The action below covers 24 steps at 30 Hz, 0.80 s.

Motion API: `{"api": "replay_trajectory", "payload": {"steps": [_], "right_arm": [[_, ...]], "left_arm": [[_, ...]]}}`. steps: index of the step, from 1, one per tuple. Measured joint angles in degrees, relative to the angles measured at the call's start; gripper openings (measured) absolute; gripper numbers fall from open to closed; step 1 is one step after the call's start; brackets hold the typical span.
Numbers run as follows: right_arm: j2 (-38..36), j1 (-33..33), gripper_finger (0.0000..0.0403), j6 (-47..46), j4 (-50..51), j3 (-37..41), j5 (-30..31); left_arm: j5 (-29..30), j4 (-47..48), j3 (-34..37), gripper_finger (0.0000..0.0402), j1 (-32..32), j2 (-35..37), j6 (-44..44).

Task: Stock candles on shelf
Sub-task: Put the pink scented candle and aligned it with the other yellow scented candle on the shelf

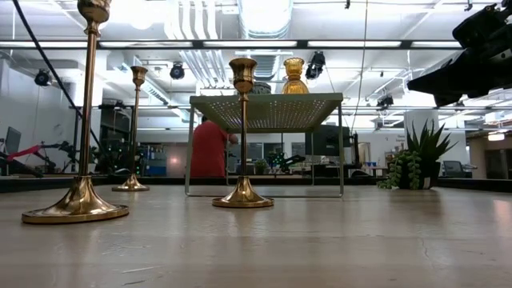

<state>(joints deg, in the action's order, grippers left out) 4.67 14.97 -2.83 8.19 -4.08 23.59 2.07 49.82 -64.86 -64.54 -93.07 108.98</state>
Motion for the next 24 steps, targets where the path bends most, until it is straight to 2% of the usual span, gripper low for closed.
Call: {"api": "replay_trajectory", "payload": {"steps": [24], "right_arm": [[0.00, -0.01, 0.0008, -0.09, 0.00, 0.01, 0.00]], "left_arm": [[2.95, -1.79, 0.59, 0.0390, -0.10, -4.61, -2.45]]}}
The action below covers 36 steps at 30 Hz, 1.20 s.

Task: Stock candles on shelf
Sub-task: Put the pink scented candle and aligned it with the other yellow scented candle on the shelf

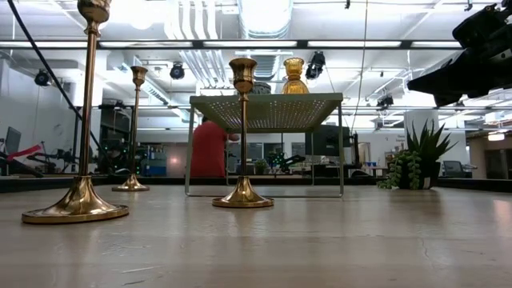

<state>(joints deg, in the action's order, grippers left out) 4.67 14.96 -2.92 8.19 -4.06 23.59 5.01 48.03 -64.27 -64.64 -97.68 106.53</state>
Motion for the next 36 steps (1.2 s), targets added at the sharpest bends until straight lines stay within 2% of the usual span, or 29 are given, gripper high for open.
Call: {"api": "replay_trajectory", "payload": {"steps": [19, 32, 36], "right_arm": [[0.00, 0.01, 0.0008, 0.09, 0.01, -0.01, 0.00], [0.00, 0.02, 0.0008, 0.09, 0.00, -0.01, 0.00], [-0.02, 0.02, 0.0008, 0.08, 0.02, -0.01, 0.00]], "left_arm": [[-0.04, -1.40, 1.94, 0.0385, 0.02, -0.38, -1.26], [-0.02, -1.37, 2.34, 0.0313, 0.02, -0.36, -0.97], [0.02, -1.42, 2.44, 0.0303, 0.04, -0.34, -0.95]]}}
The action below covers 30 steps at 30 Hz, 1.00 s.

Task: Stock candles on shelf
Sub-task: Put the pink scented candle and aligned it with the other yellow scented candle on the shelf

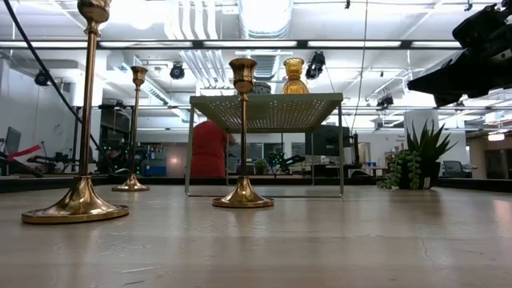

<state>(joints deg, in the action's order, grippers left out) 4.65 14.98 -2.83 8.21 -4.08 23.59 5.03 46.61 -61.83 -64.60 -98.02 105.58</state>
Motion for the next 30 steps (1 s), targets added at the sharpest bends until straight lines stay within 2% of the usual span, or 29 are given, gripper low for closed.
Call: {"api": "replay_trajectory", "payload": {"steps": [9, 30], "right_arm": [[0.01, -0.02, 0.0008, 0.00, -0.02, 0.00, 0.00], [0.01, -0.01, 0.0008, 0.00, -0.02, 0.00, 0.00]], "left_arm": [[2.60, 0.46, 0.27, 0.0315, 0.38, 0.00, -0.30], [2.79, 4.00, 0.29, 0.0312, 2.29, 0.00, -3.79]]}}
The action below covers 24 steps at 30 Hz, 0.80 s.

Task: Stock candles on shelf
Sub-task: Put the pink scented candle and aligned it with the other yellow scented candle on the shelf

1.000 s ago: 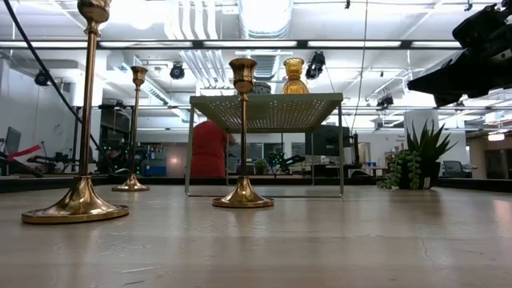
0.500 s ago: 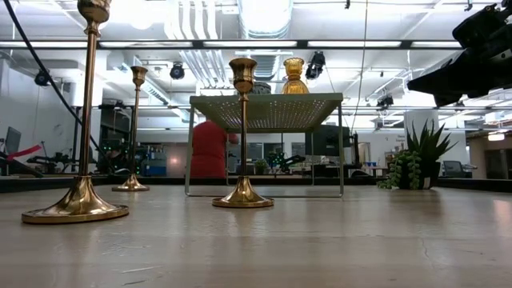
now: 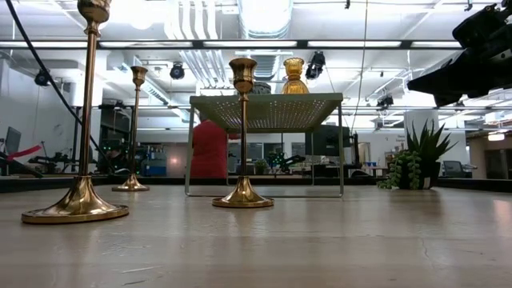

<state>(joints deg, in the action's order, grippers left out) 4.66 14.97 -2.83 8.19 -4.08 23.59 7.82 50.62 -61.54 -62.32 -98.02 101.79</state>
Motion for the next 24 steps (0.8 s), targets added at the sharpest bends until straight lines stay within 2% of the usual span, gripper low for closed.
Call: {"api": "replay_trajectory", "payload": {"steps": [10, 24], "right_arm": [[0.00, 0.01, 0.0008, -0.06, 0.00, 0.00, 0.00], [-0.02, 0.01, 0.0008, -0.06, 0.01, 0.00, 0.00]], "left_arm": [[-0.53, 2.77, 0.15, 0.0312, 0.32, 2.23, -0.76], [0.53, 15.29, 0.07, 0.0312, 3.76, 11.53, -3.74]]}}
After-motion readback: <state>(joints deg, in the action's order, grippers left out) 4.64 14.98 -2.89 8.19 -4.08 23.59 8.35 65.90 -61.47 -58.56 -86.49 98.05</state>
